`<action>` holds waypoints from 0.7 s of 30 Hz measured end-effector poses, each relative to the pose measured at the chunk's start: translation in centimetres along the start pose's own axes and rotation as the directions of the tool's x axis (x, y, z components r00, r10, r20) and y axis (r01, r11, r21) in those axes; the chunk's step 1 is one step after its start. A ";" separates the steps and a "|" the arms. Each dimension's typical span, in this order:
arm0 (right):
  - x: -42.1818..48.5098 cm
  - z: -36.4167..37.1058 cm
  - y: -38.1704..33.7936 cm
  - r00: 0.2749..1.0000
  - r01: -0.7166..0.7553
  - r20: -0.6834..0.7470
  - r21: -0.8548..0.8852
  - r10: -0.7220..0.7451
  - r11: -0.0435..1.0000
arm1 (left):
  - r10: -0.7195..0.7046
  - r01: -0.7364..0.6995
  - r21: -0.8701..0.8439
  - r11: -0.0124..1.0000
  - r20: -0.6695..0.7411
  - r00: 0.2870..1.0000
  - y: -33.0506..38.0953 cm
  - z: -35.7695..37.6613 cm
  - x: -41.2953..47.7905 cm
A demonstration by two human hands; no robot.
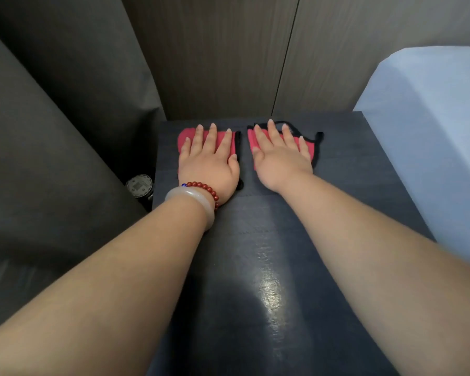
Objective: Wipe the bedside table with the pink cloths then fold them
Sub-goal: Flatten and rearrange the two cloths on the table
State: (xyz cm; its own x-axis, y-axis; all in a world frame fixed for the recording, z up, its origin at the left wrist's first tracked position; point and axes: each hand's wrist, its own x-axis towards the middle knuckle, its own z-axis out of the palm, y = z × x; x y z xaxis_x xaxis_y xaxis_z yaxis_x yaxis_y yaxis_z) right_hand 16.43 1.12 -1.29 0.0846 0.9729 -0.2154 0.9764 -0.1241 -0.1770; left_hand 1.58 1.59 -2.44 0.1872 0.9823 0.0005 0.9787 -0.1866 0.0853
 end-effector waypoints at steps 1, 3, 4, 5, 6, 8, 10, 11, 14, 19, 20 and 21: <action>-2.2 0.6 0.2 0.999 0.009 -0.032 0.007 -0.008 1.000 | -0.009 0.009 -0.007 1.000 -0.007 1.000 0.1 0.0 -0.1; -7.4 1.9 0.4 0.995 0.023 -0.099 0.004 -0.023 1.000 | -0.021 0.020 -0.013 1.000 -0.017 1.000 0.2 0.0 -0.2; -9.3 2.2 0.3 0.994 0.027 -0.106 -0.004 -0.027 1.000 | -0.022 0.022 -0.013 1.000 -0.019 1.000 0.2 -0.1 -0.1; -9.9 2.4 0.3 0.994 0.024 -0.104 -0.013 -0.025 1.000 | -0.022 0.022 -0.011 1.000 -0.016 1.000 0.2 -0.1 -0.1; -9.2 2.3 0.2 0.995 0.018 -0.094 -0.015 -0.019 1.000 | -0.021 0.021 -0.012 1.000 -0.014 1.000 0.1 -0.1 -0.1; -5.4 1.5 0.0 0.996 0.001 -0.094 -0.007 -0.002 1.000 | -0.009 0.009 -0.020 1.000 -0.013 1.000 0.1 -0.1 -0.1; 0.1 0.2 -0.3 0.998 -0.005 -0.060 0.015 0.006 1.000 | -0.002 0.002 -0.022 1.000 -0.021 1.000 0.0 0.0 -0.2; 2.7 -0.4 -0.5 1.000 -0.008 -0.015 0.006 0.008 1.000 | -0.005 0.004 -0.028 1.000 -0.029 1.000 -0.1 0.1 -0.1; 5.4 -1.1 -1.1 0.997 -0.035 0.063 -0.008 0.036 0.999 | -0.009 0.008 -0.042 0.999 -0.025 1.000 -0.1 0.1 0.1; -4.5 2.0 -0.9 0.996 -0.004 -0.091 0.002 0.004 1.000 | -0.007 0.006 -0.038 0.999 -0.021 1.000 0.0 0.1 0.1; -6.2 2.5 -0.9 0.994 0.000 -0.112 -0.007 -0.001 1.000 | -0.011 0.010 -0.038 0.999 -0.017 1.000 0.0 0.1 0.1; -6.5 2.6 -1.0 0.993 -0.001 -0.118 -0.015 0.000 1.000 | -0.017 0.016 -0.036 0.999 -0.017 1.000 0.0 0.1 0.0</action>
State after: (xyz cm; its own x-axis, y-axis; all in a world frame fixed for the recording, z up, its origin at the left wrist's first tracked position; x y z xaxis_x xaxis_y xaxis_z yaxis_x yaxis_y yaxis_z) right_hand 14.40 -5.55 -2.21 0.1070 0.9891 -0.1008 0.9792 -0.1224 -0.1621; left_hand 1.58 1.61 -2.53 0.1692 0.9855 0.0156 0.9780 -0.1698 0.1215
